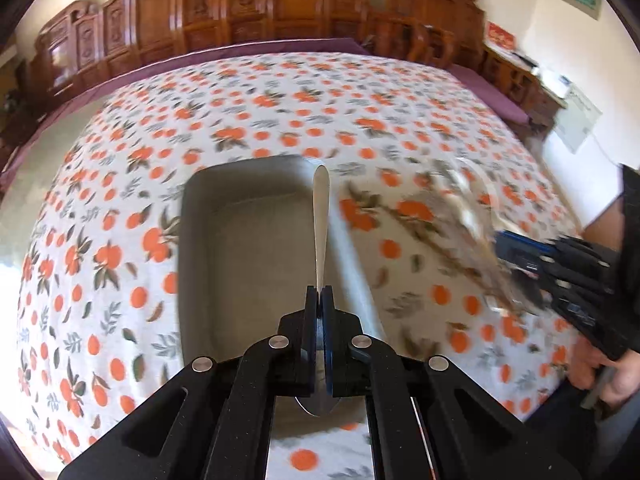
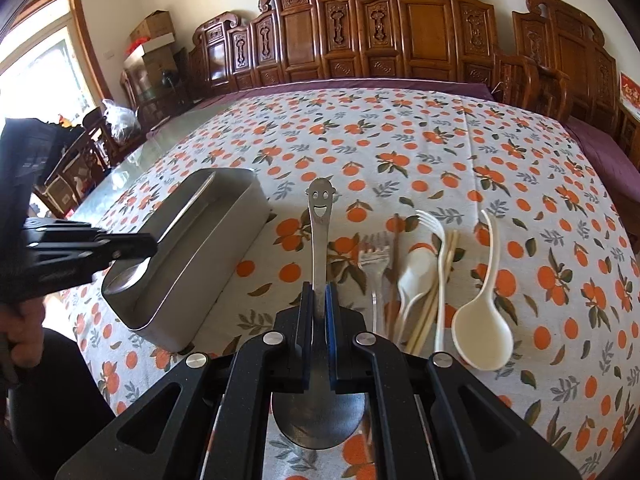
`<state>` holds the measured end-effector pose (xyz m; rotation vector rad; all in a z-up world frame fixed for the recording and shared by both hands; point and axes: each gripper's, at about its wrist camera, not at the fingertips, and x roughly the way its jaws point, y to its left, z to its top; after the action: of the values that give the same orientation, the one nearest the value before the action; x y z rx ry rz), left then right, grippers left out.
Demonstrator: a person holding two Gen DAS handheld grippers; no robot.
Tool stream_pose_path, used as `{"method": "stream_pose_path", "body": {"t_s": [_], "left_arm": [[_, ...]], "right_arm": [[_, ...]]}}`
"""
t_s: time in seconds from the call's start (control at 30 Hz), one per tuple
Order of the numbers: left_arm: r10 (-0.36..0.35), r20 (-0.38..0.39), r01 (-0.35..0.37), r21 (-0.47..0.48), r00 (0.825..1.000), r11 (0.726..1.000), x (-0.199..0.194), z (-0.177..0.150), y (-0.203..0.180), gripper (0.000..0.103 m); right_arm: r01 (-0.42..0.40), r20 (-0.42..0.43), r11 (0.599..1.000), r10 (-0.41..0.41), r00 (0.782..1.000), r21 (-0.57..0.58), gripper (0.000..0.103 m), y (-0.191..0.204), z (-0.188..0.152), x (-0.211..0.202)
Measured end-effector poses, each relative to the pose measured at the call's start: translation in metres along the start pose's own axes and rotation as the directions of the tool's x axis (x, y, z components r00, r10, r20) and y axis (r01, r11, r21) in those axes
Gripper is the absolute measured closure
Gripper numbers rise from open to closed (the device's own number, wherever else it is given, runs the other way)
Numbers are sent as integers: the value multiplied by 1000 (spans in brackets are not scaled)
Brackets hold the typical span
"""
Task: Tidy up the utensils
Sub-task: 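Carry the metal knife into the grey tray and open the left tool, then carry the smiley-face spoon into the grey tray and open the right tool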
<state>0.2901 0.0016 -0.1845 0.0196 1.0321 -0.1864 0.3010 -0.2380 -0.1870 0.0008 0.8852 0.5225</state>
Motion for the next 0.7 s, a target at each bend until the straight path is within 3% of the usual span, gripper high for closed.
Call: {"method": "stream_pose_path", "body": {"t_s": [0.33, 0.7], "left_arm": [[50, -52, -51, -21, 997, 998, 33, -14, 25, 103], [5, 25, -4, -45, 1000, 999, 12, -12, 37, 103]], "right_arm": [[1, -40, 1000, -2, 999, -25, 96, 12, -3, 16], [-16, -45, 999, 15, 999, -29, 96, 36, 0, 17]]}}
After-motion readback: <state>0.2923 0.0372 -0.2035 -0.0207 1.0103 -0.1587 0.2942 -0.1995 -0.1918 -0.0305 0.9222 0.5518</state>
